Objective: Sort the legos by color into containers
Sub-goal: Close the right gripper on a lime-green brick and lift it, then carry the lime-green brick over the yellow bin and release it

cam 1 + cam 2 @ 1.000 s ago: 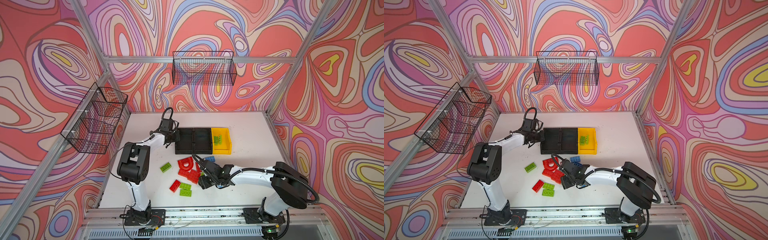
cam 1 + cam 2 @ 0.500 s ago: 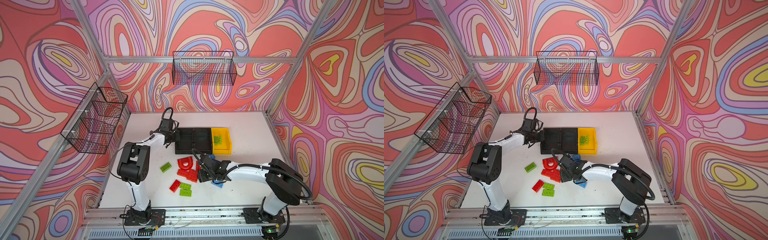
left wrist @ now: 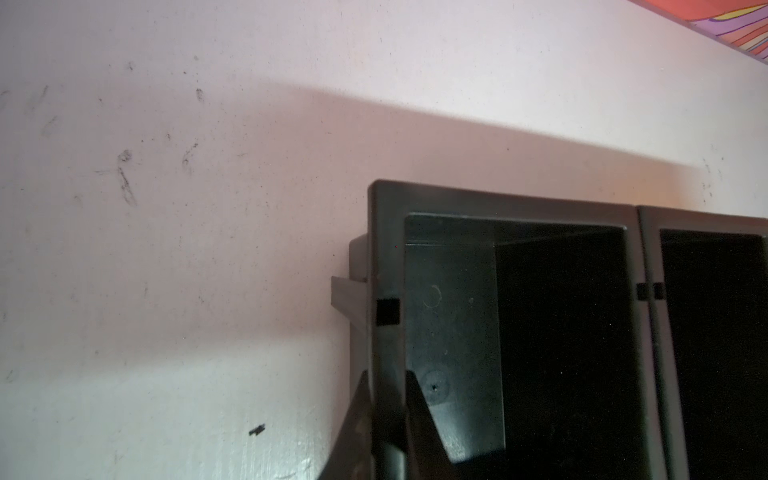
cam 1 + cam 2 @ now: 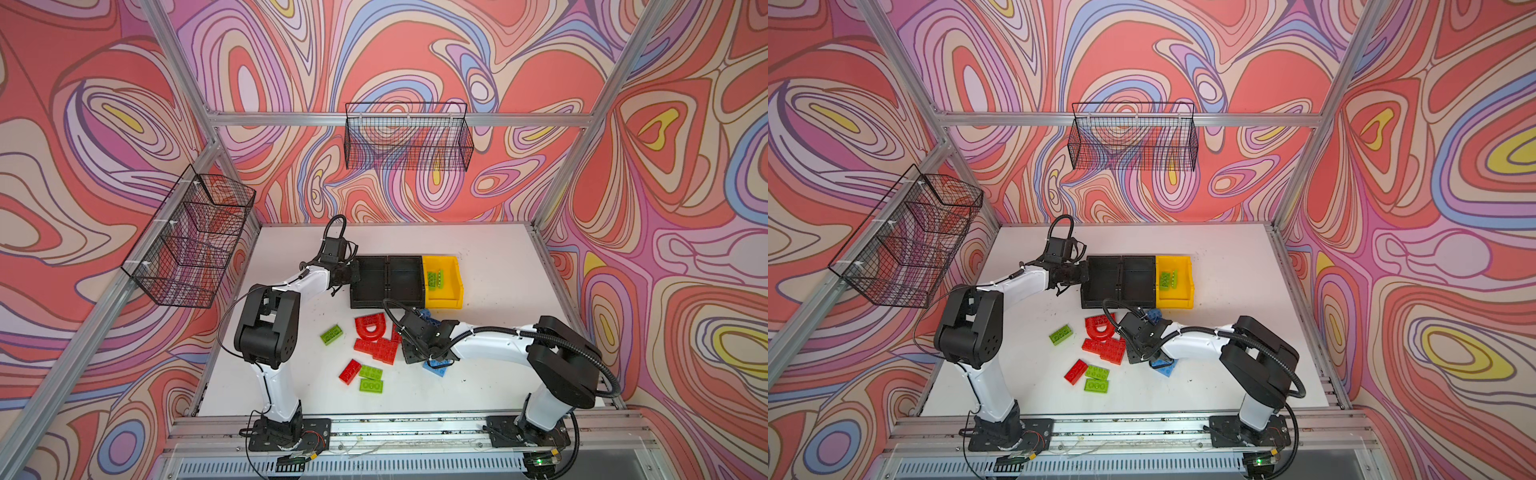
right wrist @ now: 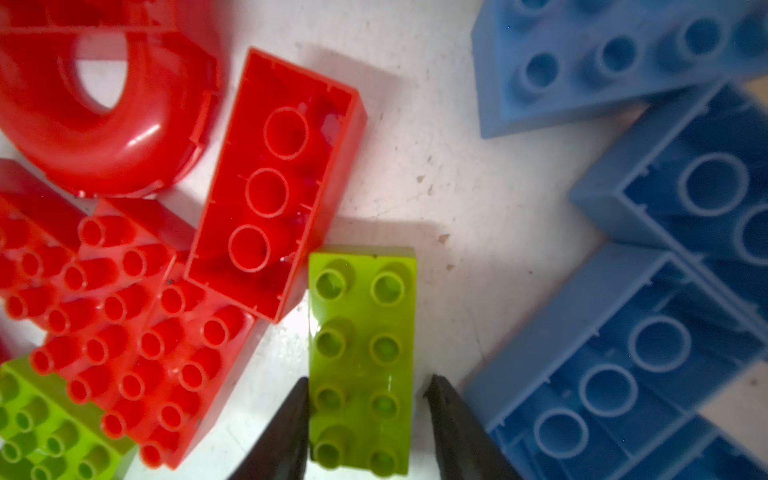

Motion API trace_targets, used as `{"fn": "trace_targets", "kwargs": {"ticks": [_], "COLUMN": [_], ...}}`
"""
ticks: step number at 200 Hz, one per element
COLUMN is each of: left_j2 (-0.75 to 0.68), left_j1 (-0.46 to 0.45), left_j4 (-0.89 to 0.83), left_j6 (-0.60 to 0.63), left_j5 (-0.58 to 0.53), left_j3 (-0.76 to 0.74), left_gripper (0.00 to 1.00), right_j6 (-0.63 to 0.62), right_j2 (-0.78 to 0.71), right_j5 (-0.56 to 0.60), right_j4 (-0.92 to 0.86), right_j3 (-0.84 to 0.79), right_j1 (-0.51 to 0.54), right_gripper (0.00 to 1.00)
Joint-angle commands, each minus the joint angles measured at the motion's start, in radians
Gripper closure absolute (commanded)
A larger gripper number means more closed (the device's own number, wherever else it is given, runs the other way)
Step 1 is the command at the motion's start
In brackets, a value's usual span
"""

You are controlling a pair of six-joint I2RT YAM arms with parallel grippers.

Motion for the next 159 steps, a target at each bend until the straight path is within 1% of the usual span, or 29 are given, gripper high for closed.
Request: {"fn": "trace_targets", "kwargs": {"ticks": [1,28,58,86,103,119,141,159], "left_j2": [0.008,0.002,0.002,0.000,0.002,0.003,-0.001,-0.003], "left_j1": [0.000,0.000,0.002,0.001,0.001,0.001,0.001,0.001], "left_j4": [-0.035,-0.038,-0.037,-0.039,-0.034,-0.032,-0.032,-0.029], "left_j6": [-0.003,0.001,0.001,0.000,-0.001,-0.003,-0.003,-0.003], "left_j5": [0.002,-0.007,-0.006,-0.005,-0.003,0.002,0.000,0.004], "left_j3": [0.014,0.012,0.011,0.011,0.011,0.011,0.009,0.011], "left_gripper": [0.96,0.96,0.96,0.96,0.96,0.96,0.96,0.96], "right_j6": [0.011,-0.001,-0.007,-0.016,-0.044,-0.093,-0.193,-0.272], "right_j2": [0.024,0.011,-0.055,-0.153,-0.214,-0.245,-0.228,-0.187], "right_j5": [0.035,0.025,0.038,0.082,0.100,0.091,0.086,0.031], "right_j4": [-0.026,-0.020,-0.054,-0.134,-0.167,-0.188,-0.226,-0.224], "right_j3": [0.036,0.044,0.073,0.104,0.127,0.161,0.229,0.265], "right_j1": [-0.002,-0.002,-0.007,-0.036,-0.092,-0.166,-0.287,-0.409], "right_gripper": [0.59,0.67,0.71,0.72,0.73,0.73,0.73,0.73]}}
